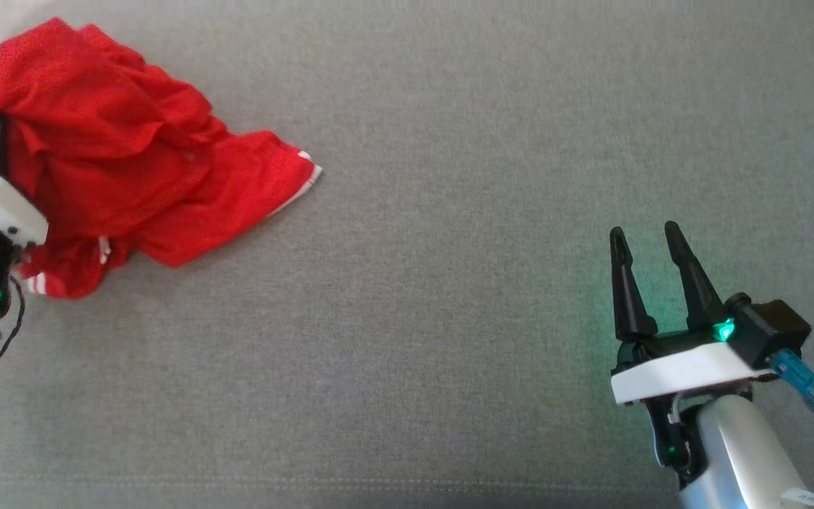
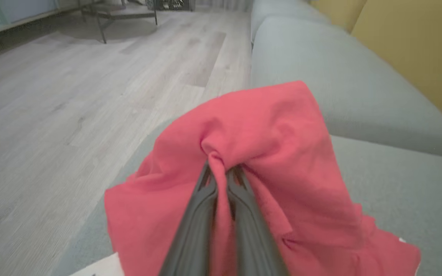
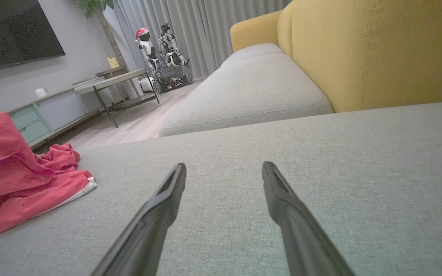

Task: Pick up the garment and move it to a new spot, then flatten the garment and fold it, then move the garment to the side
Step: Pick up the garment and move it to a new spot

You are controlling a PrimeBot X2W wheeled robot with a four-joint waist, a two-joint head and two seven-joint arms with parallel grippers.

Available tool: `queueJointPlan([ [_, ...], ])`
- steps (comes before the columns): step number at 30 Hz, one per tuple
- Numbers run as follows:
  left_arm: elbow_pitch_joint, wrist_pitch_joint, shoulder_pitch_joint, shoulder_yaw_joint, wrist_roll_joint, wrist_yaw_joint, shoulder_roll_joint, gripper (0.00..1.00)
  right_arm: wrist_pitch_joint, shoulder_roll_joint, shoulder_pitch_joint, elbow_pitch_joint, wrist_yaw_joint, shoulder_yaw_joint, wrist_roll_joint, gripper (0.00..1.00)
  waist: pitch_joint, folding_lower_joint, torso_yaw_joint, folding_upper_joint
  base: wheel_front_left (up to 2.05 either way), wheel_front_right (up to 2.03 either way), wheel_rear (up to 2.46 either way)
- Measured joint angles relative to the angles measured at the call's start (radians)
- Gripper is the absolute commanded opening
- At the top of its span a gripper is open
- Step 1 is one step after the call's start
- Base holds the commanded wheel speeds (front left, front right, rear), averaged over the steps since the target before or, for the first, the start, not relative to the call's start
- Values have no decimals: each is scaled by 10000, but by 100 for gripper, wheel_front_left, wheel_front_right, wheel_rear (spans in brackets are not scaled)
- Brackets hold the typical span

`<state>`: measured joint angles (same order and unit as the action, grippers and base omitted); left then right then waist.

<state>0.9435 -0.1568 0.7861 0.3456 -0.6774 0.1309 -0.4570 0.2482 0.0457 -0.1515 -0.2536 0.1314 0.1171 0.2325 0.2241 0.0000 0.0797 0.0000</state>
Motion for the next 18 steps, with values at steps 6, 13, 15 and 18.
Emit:
queueJointPlan([
  [6,-846,-566,-48,-23,-105,-12,59,0,27,-2,244,-130,0,8,190,100,-716,0,151,0,0,0,0],
  [13,-2406,-782,-434,-65,-104,-359,136,0,27,-4,659,-182,0,19,393,100,-1439,0,141,0,0,0,0],
  [15,-3009,-777,-660,-58,-105,-535,221,0,27,-4,671,-180,0,35,407,100,-1648,0,95,0,0,0,0],
  [18,-3992,-487,-939,10,-121,-846,380,0,27,-4,704,-173,0,31,407,100,-1923,0,-30,0,0,0,0],
])
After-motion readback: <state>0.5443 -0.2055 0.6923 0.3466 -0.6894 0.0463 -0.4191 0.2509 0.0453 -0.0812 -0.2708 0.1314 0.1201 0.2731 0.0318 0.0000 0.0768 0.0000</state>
